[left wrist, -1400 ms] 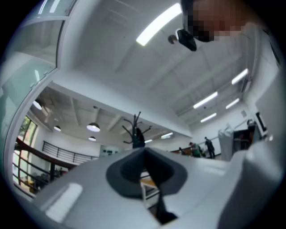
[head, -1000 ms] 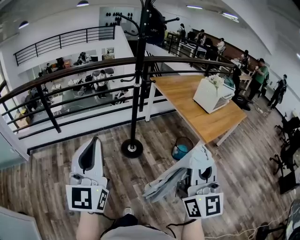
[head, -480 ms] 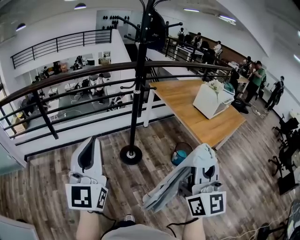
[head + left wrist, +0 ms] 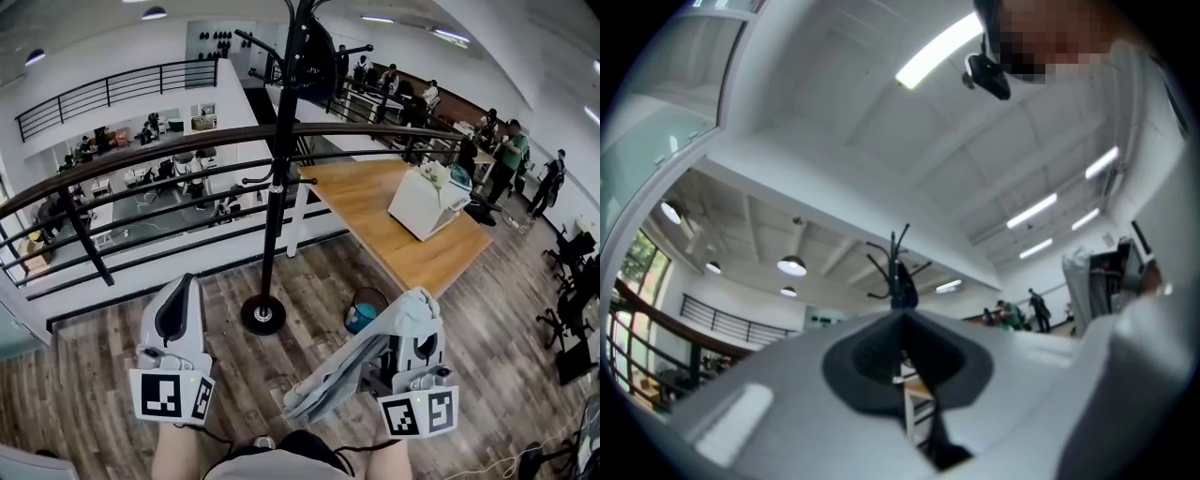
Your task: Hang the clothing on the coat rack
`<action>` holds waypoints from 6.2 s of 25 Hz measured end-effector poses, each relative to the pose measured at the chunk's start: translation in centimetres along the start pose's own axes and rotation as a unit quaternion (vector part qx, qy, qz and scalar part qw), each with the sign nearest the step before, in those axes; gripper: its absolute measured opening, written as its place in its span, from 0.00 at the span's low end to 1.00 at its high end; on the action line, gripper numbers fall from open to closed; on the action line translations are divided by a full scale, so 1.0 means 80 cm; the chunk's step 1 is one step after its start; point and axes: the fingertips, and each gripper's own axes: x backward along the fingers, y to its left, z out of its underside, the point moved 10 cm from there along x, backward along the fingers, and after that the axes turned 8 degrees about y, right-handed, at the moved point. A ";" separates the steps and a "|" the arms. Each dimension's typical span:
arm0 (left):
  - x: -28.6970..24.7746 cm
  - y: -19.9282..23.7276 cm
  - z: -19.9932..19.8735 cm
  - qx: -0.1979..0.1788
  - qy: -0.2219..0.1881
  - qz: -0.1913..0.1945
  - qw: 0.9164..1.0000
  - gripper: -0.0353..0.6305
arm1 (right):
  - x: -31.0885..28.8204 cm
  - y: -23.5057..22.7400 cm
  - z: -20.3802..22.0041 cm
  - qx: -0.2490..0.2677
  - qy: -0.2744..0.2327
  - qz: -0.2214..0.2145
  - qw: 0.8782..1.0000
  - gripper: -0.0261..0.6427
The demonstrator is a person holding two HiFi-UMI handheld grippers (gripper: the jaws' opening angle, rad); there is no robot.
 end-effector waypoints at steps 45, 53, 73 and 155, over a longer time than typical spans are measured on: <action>-0.379 0.035 0.061 -0.001 -0.015 -0.017 1.000 0.07 | -0.352 -0.147 0.081 -0.002 -0.025 -0.070 0.997 0.05; -0.411 0.046 0.073 -0.001 -0.012 -0.012 1.000 0.07 | -0.381 -0.151 0.087 -0.002 -0.025 -0.070 0.997 0.05; -0.537 0.166 0.096 0.030 -0.016 0.083 0.996 0.07 | -0.492 -0.086 0.092 0.023 -0.029 0.007 0.999 0.05; -0.600 0.301 0.143 0.084 -0.015 0.181 0.980 0.07 | -0.670 0.009 -0.020 0.116 0.154 -0.069 0.979 0.10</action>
